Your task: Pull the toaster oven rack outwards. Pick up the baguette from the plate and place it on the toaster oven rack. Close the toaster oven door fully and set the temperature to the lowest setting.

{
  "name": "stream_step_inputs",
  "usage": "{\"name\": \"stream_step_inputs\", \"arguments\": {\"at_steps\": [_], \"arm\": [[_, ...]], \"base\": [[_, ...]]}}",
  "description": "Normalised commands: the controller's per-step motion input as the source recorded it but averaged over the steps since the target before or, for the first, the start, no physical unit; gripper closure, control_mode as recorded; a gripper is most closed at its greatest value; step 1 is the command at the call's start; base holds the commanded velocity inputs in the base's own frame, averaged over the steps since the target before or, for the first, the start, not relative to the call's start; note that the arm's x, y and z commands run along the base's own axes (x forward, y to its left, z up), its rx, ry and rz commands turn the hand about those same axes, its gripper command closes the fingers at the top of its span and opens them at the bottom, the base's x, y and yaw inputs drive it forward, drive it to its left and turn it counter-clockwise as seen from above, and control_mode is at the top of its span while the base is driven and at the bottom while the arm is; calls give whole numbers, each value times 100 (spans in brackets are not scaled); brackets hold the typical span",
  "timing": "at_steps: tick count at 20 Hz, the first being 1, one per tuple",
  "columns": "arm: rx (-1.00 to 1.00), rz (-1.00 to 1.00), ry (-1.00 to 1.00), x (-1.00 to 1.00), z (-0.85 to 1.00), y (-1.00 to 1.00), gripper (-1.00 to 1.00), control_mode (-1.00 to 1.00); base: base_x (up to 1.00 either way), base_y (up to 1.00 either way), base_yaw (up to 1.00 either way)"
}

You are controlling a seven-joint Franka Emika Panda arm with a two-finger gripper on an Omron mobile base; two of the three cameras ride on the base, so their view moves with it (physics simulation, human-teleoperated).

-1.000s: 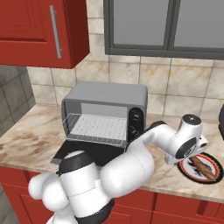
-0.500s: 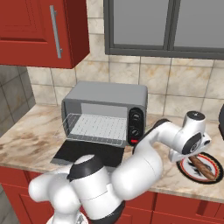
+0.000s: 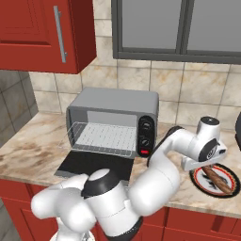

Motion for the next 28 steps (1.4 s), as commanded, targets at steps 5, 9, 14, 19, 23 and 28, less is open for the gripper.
{"name": "stream_step_inputs", "arguments": {"at_steps": [5, 9, 14, 19, 23, 28], "arm": [[1, 0, 3, 0, -21, -1, -100, -100], [0, 0, 1, 0, -18, -1, -100, -100], [0, -1, 0, 0, -9, -25, -100, -100], [0, -2, 0, 0, -1, -37, -100, -100], [0, -1, 0, 4, 0, -31, -100, -100], [0, -1, 1, 8, 0, -24, -100, -100]], "base": [[0, 0, 0], [0, 0, 0], [0, 0, 0], [0, 0, 0], [0, 0, 0], [0, 0, 0]]}}
